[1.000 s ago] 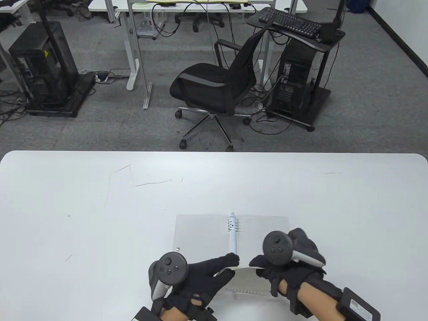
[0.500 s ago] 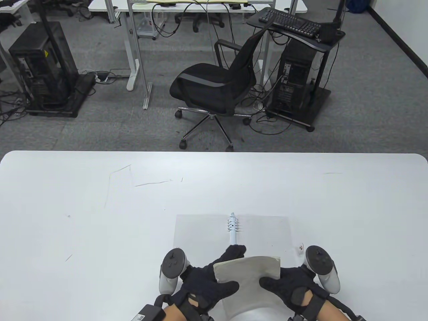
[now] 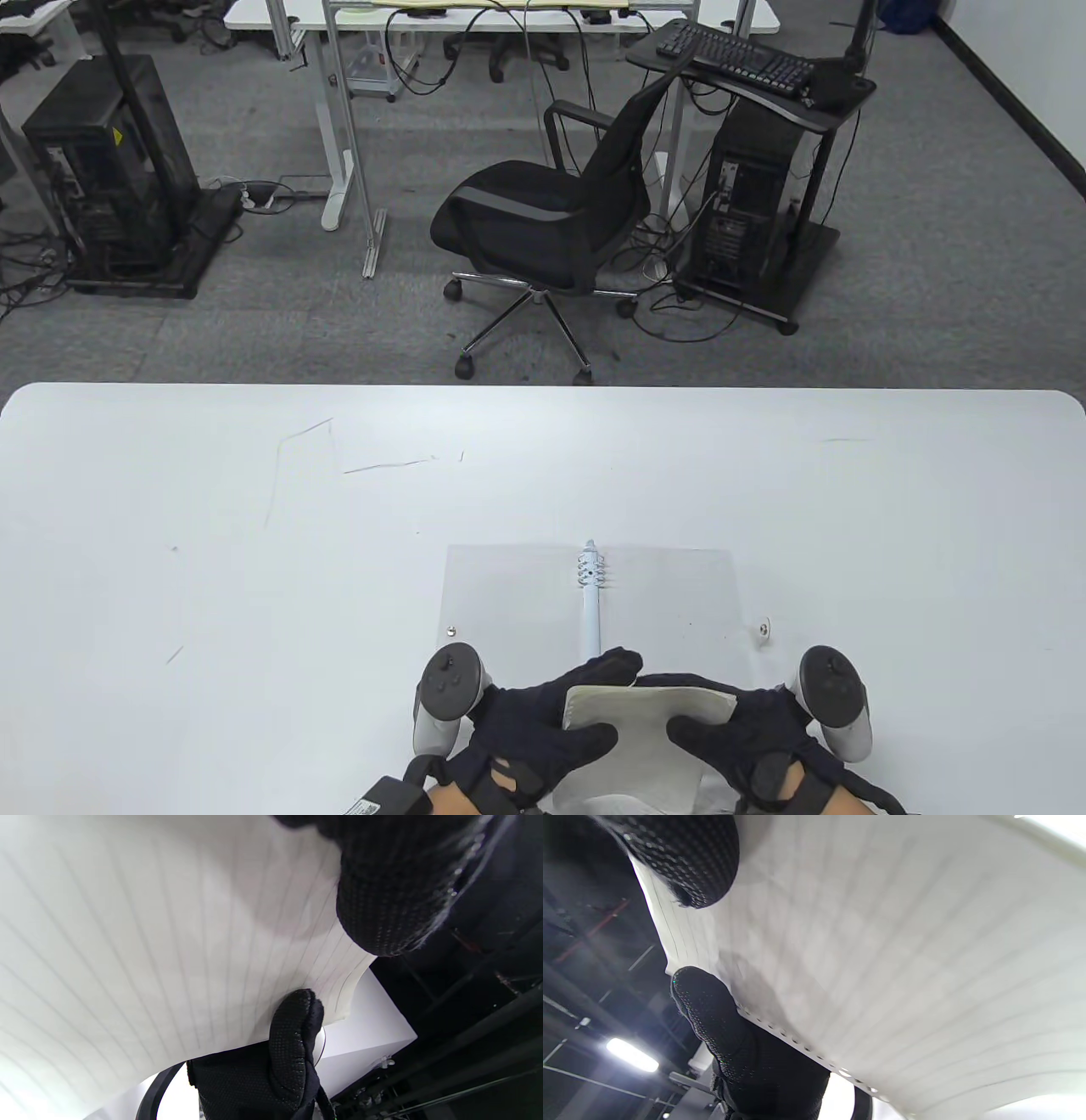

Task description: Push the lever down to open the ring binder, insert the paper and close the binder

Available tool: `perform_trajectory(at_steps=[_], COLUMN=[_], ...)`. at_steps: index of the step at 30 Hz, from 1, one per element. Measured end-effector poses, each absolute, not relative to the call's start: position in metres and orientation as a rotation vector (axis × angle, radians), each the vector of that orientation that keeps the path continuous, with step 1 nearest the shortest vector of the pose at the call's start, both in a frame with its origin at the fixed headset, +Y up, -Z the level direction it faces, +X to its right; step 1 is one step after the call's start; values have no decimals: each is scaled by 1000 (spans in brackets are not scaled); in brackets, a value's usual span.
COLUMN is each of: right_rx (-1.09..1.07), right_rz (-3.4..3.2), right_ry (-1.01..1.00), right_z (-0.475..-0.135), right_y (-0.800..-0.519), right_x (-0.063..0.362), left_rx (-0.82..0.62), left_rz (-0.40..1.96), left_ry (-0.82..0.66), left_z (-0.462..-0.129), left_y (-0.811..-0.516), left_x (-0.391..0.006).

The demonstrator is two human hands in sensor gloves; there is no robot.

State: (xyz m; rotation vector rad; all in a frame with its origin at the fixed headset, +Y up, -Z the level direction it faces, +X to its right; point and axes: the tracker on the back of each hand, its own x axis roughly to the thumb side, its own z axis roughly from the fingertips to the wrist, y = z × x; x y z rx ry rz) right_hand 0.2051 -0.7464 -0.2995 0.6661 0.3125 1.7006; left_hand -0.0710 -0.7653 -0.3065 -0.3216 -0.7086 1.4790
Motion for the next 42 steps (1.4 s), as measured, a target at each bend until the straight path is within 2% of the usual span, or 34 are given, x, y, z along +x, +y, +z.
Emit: perform_trajectory(at_steps=[4,8,11,14,24,31,36,42], right_rx=[680,734,745,711,770,800,788,814], right_rz=[1602,1572,1638,1555,1607,1604,1621,1590], right_ry=[353,291,290,371,348,327,323,324], right_z=[-298,-294,-296,-297,-300,-295,-299,-297], right_y=[-749,-742,-748,-758,-752,-747,-750,-746], right_x=[200,198,198,194,199,195,199,199], left_rx=[-317,-334,-355,-380,-354,-318,-321,-314], left_rz=[1537,1578,1508,1553,1487,1526,1468,1451], left_ry=[-716,-771,-725,-718,-858,-843,-822,-868], left_z=[-304,-298,-302,-304,-294,-290,-293,-290], left_y=[-767,-760,-768,-773,-745,-742,-743,-729], left_x=[-67,-62,-63,-62,-62,-62,-65,-68])
